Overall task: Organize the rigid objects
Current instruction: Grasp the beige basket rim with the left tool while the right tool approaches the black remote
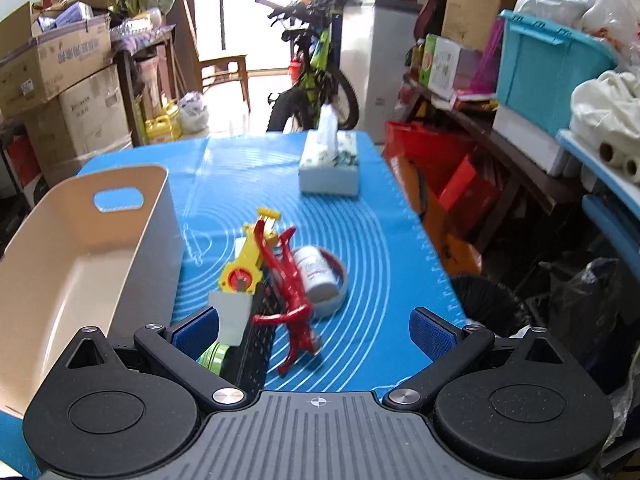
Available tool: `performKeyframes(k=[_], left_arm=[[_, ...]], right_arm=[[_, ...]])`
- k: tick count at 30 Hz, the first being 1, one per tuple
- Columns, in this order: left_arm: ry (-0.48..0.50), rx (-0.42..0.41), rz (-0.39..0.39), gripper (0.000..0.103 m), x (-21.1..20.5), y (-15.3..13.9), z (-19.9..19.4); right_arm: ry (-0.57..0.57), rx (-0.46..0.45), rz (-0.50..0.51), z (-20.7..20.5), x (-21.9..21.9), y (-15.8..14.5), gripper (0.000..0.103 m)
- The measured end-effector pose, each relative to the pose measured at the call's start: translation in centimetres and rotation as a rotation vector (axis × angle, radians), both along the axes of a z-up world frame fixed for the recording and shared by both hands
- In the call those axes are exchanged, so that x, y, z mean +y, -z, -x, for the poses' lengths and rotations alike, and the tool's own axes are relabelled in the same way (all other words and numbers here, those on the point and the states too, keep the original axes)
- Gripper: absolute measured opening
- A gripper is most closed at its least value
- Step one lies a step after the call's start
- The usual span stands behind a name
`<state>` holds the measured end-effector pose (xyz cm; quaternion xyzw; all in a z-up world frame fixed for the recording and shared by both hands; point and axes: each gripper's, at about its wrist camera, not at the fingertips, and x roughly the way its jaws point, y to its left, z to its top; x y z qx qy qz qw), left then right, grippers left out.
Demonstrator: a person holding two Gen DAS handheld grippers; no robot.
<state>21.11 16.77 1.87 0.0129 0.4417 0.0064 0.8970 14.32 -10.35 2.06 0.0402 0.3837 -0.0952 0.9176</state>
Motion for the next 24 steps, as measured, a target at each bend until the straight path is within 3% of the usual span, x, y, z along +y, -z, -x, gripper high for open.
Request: performKeyframes(k=[6,10,20,23,24], left_arm=[[0.013,0.042,0.015,0.083,0.5,0.8,0.2],[-0.003,0.083,0.049,0.068,1.2,1.7,-0.1],[0.008,0.122,0.055,0.047,0.8,2.6,-0.6],[0.016,0.13,0.051,0.037,0.6,2.9,-0.8],[0.017,0.135,0.051,0.028,0.5,3.0,-0.8]], right_arm=[[-0.026,0.051,-0.028,-1.0,1.1,1.7,0.101],[-0.057,0.074,-0.025,-1.3,2.4,2.8,0.099],[-0.063,0.134,-0.037,-1.5,2.4,4.6,0.087],[-0.082,0.138,-0.031,-1.4,2.7,4.7,0.086],[-0.087,0.141,-0.025,-1.4,2.8,4.8,0.085]])
